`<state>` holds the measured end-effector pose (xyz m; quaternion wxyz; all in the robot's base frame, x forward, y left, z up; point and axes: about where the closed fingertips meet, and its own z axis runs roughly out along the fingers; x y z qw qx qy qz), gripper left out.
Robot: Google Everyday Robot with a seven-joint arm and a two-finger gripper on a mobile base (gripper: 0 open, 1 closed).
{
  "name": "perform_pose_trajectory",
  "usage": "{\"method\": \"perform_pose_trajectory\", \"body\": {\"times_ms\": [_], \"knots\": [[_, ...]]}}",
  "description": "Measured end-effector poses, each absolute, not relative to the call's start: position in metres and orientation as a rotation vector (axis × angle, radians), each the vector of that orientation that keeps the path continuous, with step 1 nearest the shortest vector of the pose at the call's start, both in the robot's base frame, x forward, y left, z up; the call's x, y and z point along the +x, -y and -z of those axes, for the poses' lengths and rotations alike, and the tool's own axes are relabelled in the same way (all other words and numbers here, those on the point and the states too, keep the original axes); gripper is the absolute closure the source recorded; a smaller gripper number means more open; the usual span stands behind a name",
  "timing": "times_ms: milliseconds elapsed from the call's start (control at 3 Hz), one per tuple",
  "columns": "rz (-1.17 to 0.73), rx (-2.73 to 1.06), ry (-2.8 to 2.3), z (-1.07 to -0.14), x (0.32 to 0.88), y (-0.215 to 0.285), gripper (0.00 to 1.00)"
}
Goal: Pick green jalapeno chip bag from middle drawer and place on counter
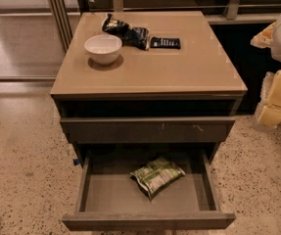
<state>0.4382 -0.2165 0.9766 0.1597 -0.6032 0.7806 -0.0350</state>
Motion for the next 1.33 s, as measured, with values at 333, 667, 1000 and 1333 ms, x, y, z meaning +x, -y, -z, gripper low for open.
{"method": "perform_pose_trajectory", "body": {"times_ms": [333,667,1000,1333], "knots": [[0.1,-1.724,-2.231,-0.977,0.438,0.217,0.0],[0.097,-1.713,-2.213,-0.971,0.44,0.216,0.19],[-0.024,-1.676,-2.214,-0.916,0.445,0.211,0.42],[-0.229,-1.633,-2.186,-0.83,0.46,0.189,0.65]]}}
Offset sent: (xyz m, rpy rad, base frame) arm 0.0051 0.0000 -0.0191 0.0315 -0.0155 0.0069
